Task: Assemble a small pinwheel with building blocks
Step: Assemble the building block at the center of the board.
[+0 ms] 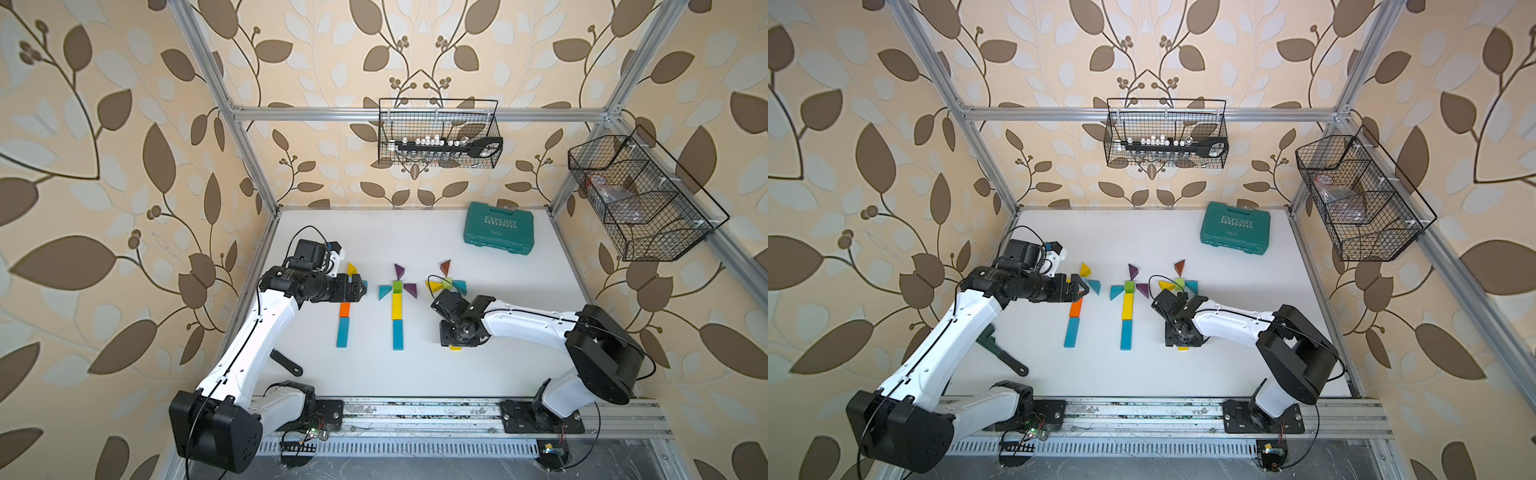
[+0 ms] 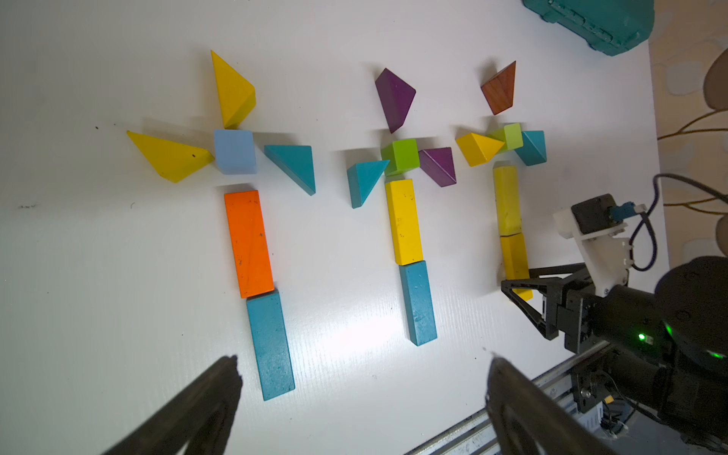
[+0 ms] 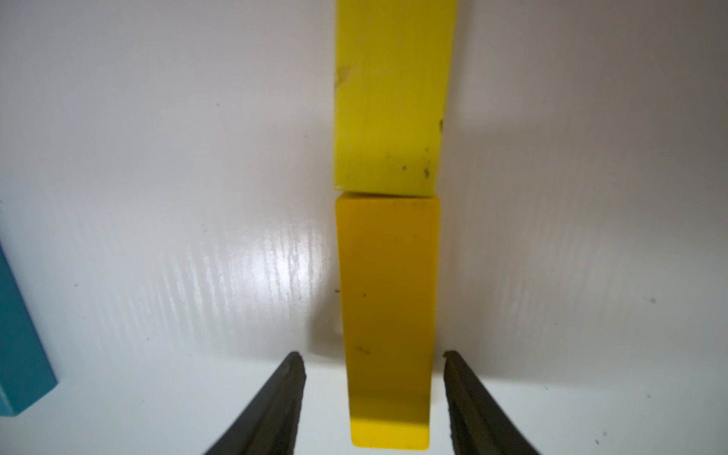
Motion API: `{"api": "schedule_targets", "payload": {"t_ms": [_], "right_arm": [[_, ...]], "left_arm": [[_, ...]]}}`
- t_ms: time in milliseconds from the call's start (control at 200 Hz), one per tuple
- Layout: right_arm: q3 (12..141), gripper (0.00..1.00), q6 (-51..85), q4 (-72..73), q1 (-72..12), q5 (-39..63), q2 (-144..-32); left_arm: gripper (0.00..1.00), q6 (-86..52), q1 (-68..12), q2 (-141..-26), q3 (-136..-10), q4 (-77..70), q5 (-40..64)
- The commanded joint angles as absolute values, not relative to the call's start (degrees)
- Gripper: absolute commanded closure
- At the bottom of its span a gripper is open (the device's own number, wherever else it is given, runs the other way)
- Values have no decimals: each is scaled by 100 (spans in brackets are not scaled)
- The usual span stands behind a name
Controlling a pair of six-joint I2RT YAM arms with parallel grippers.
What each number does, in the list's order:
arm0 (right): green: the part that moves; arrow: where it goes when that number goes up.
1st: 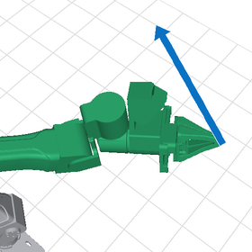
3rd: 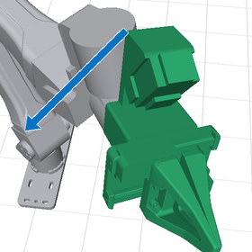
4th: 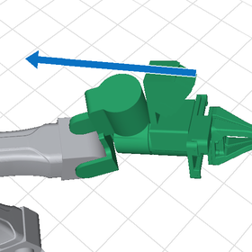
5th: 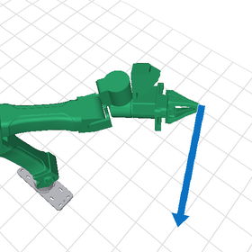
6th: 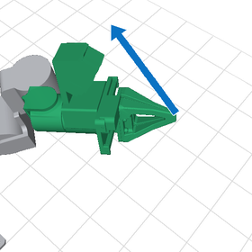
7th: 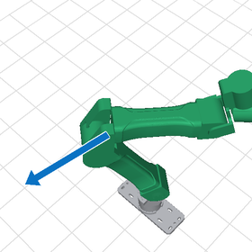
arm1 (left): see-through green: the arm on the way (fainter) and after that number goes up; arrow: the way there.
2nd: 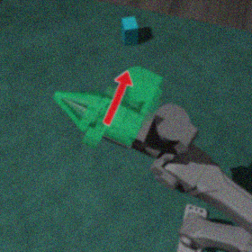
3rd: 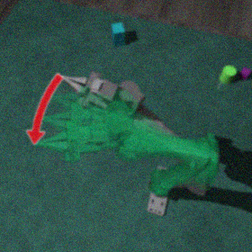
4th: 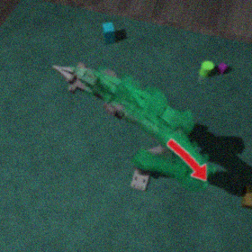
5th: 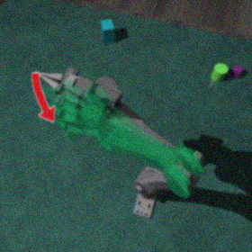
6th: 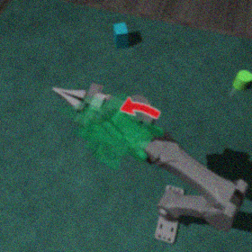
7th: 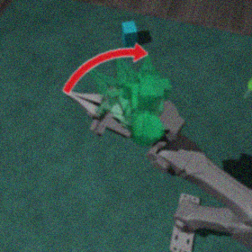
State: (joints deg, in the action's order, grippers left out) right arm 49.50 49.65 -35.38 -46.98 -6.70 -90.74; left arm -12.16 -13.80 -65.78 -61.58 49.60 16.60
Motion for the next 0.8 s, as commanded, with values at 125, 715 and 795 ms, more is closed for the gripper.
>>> {"api": "schedule_targets", "payload": {"t_ms": [125, 715, 795], "right_arm": [[4987, 42, 5156, -3500, -4761, -596, -9117], [5820, 0, 4068, -4821, -4410, -2348, -7442], [5557, 0, 3388, -4448, -3686, -2249, -6709]], "left_arm": [[1, -1116, -1318, -6530, -6117, 4939, 1748], [1, -1387, -1318, -6505, -6152, 5005, 784], [1, -1659, -1317, -6428, -6127, 5010, 163]]}}
